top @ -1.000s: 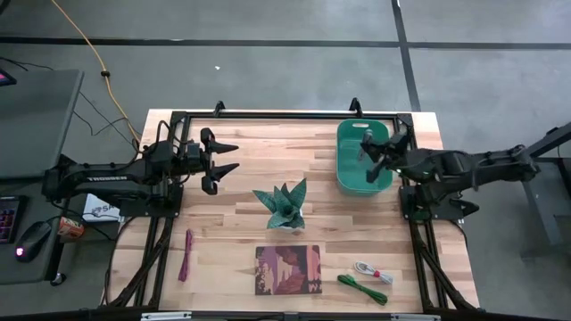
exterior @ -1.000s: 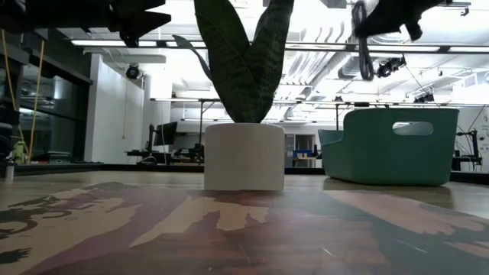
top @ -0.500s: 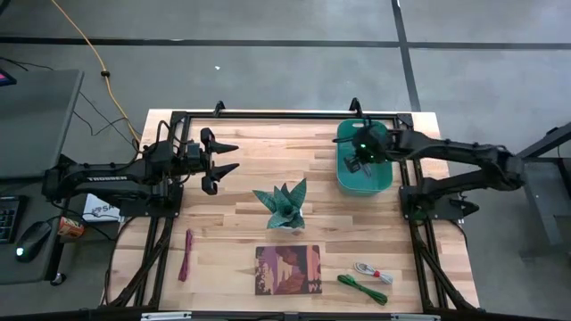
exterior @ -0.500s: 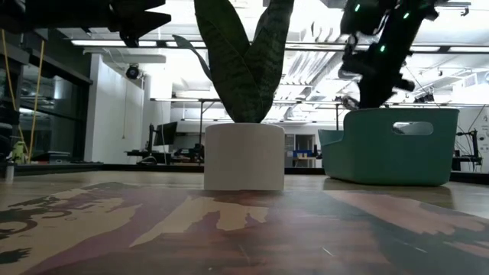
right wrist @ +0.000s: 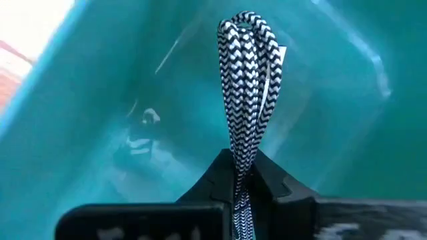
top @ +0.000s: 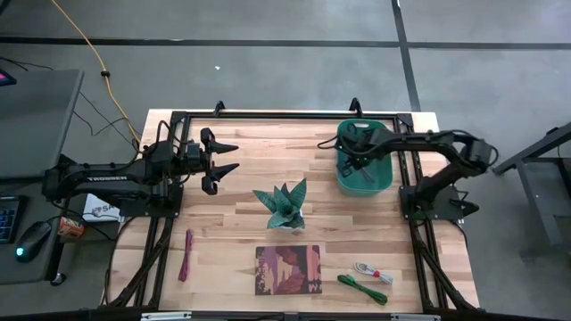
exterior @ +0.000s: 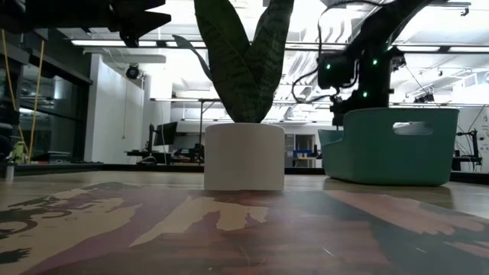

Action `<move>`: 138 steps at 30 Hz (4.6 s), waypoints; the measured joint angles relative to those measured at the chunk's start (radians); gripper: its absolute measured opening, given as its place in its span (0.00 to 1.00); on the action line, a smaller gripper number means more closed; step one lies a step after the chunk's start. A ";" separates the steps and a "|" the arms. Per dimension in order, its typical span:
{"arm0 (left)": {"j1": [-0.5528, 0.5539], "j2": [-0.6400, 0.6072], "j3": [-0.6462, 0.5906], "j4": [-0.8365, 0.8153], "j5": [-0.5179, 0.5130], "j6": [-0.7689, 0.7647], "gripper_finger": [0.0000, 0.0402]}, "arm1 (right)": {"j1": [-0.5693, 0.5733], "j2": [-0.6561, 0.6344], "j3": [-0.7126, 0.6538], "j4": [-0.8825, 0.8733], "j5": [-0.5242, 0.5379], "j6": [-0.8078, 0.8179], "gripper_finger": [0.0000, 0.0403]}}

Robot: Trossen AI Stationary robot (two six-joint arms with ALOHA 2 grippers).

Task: Pick and place USB-C Cables
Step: Put the white patterned charger cable into the green container, then put the white charger cable into the green container

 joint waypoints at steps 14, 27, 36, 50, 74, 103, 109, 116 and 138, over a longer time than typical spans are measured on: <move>0.000 0.000 0.000 0.000 0.000 0.000 0.57 | -0.022 0.125 0.000 0.020 -0.046 -0.022 0.12; 0.000 0.000 0.000 0.000 0.000 0.000 0.57 | -0.022 0.124 0.000 0.014 -0.065 -0.049 0.16; 0.000 0.000 0.000 0.000 0.000 0.000 0.57 | -0.022 0.124 0.000 0.010 -0.057 -0.065 0.22; 0.000 0.000 0.000 0.001 0.000 0.000 0.57 | -0.021 0.072 0.099 -0.144 0.024 -0.140 0.52; 0.000 0.000 0.000 -0.067 0.001 -0.272 0.57 | 0.378 -0.766 -0.329 0.969 -0.117 -0.393 0.53; 0.000 0.000 0.000 -0.068 0.119 -0.123 0.57 | 0.417 -0.756 -0.369 1.113 -0.159 -0.376 0.53; -0.001 0.000 0.000 -0.050 0.177 -0.129 0.57 | 0.571 -0.696 -0.323 0.979 -0.178 -0.262 0.53; 0.000 0.000 0.000 -0.050 0.177 -0.159 0.57 | 0.835 -0.540 -0.091 0.385 -0.027 0.080 0.53; 0.000 0.000 0.000 -0.052 0.175 -0.183 0.57 | 1.288 -0.007 0.056 0.069 -0.180 1.014 0.53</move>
